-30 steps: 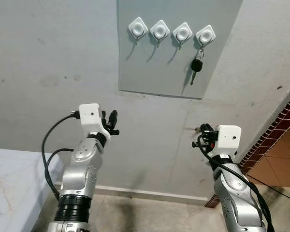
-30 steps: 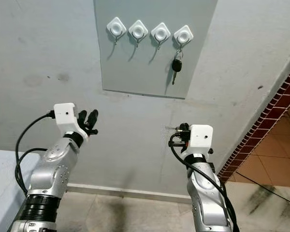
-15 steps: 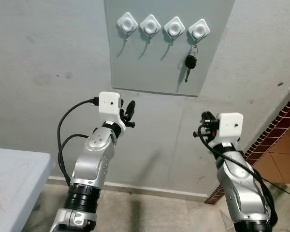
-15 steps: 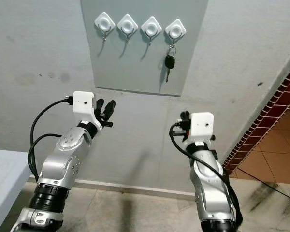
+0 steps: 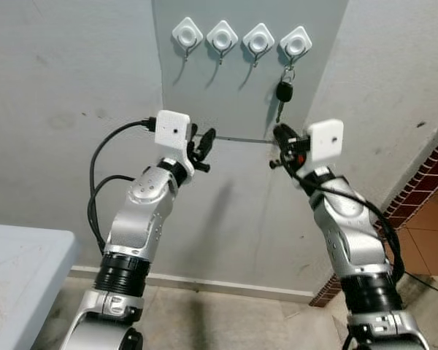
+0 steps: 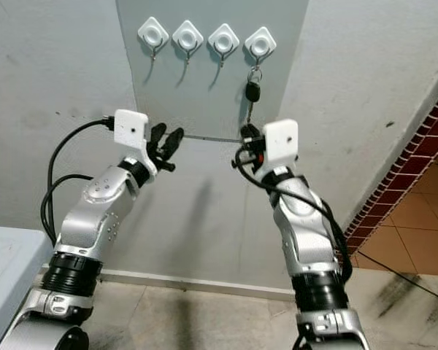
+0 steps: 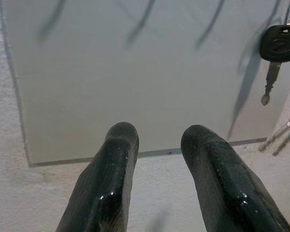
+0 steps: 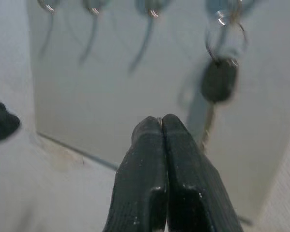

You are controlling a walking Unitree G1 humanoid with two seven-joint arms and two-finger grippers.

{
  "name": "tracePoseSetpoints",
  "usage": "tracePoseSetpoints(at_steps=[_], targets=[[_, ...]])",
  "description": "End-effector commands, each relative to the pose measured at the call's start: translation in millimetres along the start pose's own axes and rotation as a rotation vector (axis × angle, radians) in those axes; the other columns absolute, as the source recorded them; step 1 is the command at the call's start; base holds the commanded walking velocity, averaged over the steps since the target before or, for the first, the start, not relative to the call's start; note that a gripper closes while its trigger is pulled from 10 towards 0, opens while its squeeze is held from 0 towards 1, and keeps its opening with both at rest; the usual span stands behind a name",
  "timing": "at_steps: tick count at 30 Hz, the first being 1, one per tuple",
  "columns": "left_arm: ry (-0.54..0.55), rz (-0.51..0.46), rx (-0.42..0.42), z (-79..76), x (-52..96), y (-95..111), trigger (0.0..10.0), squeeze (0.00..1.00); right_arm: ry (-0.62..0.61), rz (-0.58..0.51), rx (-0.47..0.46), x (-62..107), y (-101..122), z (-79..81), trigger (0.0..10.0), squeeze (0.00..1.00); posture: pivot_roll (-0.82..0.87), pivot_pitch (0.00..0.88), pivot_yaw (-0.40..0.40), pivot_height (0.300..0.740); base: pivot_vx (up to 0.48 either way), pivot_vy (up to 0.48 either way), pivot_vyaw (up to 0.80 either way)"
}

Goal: Hang keys on a hook

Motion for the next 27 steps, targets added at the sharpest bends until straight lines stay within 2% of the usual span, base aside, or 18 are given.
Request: tracePoseSetpoints(at_steps=[1,9,16,27], targets=[[-0.021,-0.022,-0.013,-0.9,-2.5,10.3,10.0,0.0,0.003,-0.028,-0.021,-8.0,7.0,-2.2,10.0,0.0,0.06,0.0,-0.019,0.74,0.0,0.0,0.0],[-0.045,-0.037,-0.023,-4.8,-3.6,15.6,10.0,0.0,0.048,-0.075,-0.046,-25.6,21.9,1.4,10.0,0.0,0.07,0.0,-0.028,0.74,0.0,0.0,0.0],[-0.066,-0.052,-0.009,-7.7,-4.8,20.2,10.0,0.0,0.063,-0.101,-0.071,-32.8,28.3,2.7,10.0,0.0,0.07,0.0,-0.031,0.74,0.0,0.0,0.0],[-0.124,-0.083,-0.003,-19.2,-8.3,31.2,10.0,0.0,0.082,-0.175,-0.173,-48.0,46.1,6.3,10.0,0.0,0.07,0.0,-0.036,0.74,0.0,0.0,0.0]])
Point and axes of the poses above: a point about 5 cm out from each wrist's last joint towards the gripper, its own x axis pointing back from the gripper into the wrist, its own y axis along the axis of the wrist's last joint, z = x × y, the point moved 2 cm from there along -x, pointing out of the wrist towards the gripper, and after that the axes turned 2 degrees about x, right-handed, at the moved point
